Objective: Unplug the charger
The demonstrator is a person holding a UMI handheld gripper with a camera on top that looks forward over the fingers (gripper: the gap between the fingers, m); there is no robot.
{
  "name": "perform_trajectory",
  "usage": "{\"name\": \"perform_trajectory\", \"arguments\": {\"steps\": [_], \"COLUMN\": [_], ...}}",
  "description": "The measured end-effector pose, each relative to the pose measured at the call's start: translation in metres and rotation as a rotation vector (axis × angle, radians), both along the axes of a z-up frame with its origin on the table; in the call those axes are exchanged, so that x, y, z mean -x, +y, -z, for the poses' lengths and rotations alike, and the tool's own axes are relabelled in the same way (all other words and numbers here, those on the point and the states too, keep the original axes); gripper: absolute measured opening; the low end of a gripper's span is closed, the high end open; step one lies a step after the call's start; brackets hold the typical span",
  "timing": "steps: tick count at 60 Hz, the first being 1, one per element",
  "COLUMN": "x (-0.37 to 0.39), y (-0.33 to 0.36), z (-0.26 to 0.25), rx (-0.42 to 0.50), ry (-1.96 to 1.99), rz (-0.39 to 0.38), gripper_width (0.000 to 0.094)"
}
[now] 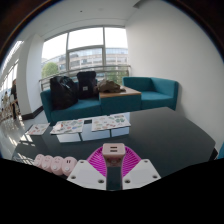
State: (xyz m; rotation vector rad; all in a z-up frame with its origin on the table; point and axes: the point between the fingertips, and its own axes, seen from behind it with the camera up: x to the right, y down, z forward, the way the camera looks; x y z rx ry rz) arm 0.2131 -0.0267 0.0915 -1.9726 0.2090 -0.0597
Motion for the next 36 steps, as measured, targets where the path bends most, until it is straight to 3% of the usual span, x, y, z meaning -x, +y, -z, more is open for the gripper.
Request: {"name": "perform_trajectory", "arguments": {"steps": [21, 23, 36], "x": [-0.005, -0.006, -0.012], "y": [0.003, 0.002, 0.011], "z": [0.082, 0.087, 0.093], "rx": [0.197, 0.212, 0.232], "ry": [0.025, 0.029, 0.027], "rz": [-0.018, -0.016, 0.000], "gripper_width": [0.0159, 0.0215, 0.0370]}}
